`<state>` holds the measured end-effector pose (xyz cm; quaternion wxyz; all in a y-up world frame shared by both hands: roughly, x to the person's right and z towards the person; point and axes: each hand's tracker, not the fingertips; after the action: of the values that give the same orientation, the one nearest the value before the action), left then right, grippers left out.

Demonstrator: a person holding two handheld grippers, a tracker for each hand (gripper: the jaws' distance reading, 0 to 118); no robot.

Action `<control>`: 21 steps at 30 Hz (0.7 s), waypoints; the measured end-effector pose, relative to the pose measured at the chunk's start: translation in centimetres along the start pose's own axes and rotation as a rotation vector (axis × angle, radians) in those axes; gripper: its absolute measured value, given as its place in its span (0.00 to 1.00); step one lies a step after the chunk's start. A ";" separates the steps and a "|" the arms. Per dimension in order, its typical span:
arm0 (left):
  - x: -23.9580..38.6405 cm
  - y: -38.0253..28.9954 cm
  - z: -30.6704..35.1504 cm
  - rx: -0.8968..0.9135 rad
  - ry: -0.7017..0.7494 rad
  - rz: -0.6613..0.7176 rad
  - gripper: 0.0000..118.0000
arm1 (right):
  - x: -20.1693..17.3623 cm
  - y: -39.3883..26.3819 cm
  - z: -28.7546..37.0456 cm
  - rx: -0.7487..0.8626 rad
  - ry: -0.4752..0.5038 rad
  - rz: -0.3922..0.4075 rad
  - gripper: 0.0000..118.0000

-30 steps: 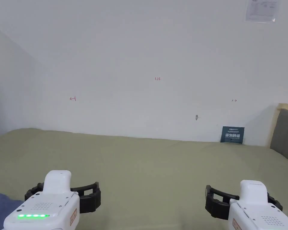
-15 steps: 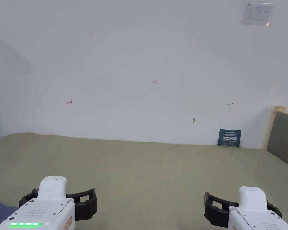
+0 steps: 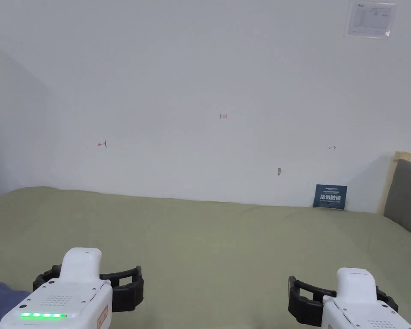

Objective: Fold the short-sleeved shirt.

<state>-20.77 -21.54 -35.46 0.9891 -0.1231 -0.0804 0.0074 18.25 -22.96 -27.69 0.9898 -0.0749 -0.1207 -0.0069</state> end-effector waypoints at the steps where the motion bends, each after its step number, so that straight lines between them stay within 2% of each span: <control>1: 0.0 0.0 0.0 -0.004 0.000 -0.001 1.00 | -0.1 0.0 0.0 0.001 0.003 0.006 1.00; 12: -0.1 0.3 0.4 0.003 -0.006 -0.004 1.00 | -0.1 0.4 0.2 0.011 0.004 -0.011 1.00; 17: 0.0 0.3 0.6 0.003 -0.013 -0.007 1.00 | 0.1 0.4 0.4 0.010 -0.001 0.005 1.00; 21: 0.0 0.2 0.6 0.006 -0.009 -0.018 1.00 | 0.5 0.7 0.4 0.001 0.011 -0.026 1.00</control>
<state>-20.82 -21.19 -34.90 0.9891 -0.1192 -0.0858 -0.0006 18.64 -22.19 -27.25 0.9903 -0.0728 -0.1164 -0.0201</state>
